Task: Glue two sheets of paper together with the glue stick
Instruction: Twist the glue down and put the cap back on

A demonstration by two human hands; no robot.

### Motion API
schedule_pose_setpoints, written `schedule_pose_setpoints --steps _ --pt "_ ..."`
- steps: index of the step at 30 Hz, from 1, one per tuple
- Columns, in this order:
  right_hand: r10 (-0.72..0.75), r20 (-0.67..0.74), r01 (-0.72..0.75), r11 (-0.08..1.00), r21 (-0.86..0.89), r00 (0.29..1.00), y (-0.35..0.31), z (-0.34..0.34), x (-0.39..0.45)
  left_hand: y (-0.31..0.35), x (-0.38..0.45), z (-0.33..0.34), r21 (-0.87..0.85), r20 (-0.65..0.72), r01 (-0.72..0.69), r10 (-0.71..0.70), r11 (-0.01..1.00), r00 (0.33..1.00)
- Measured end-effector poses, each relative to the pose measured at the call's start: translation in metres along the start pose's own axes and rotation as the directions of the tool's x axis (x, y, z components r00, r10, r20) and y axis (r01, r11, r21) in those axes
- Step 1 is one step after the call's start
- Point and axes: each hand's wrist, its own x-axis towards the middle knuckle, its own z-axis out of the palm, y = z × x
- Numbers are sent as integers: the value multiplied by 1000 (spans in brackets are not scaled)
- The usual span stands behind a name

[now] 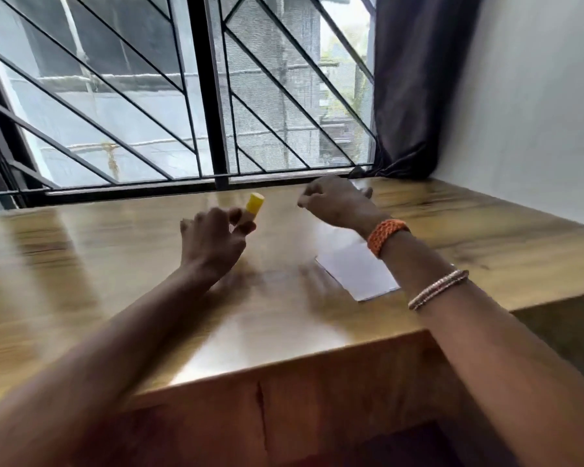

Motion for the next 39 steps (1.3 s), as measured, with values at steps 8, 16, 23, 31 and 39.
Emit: schedule_pose_setpoints --steps 8,16,23,31,39 --pt "38 305 77 932 -353 952 65 -27 -40 7 -5 -2 -379 260 119 -18 918 965" --pt "27 366 38 985 -169 930 59 -30 -37 9 -22 -14 -442 294 142 -6 886 956" --pt "132 462 -49 981 -187 877 68 -20 -50 13 -27 -18 -466 292 175 -35 867 956" --pt "162 383 -80 972 -220 909 65 -4 -26 13 -24 -13 -506 276 255 -126 824 953" --pt "82 412 36 962 -271 908 48 11 5 7 -12 -2 -547 261 293 -173 785 950"
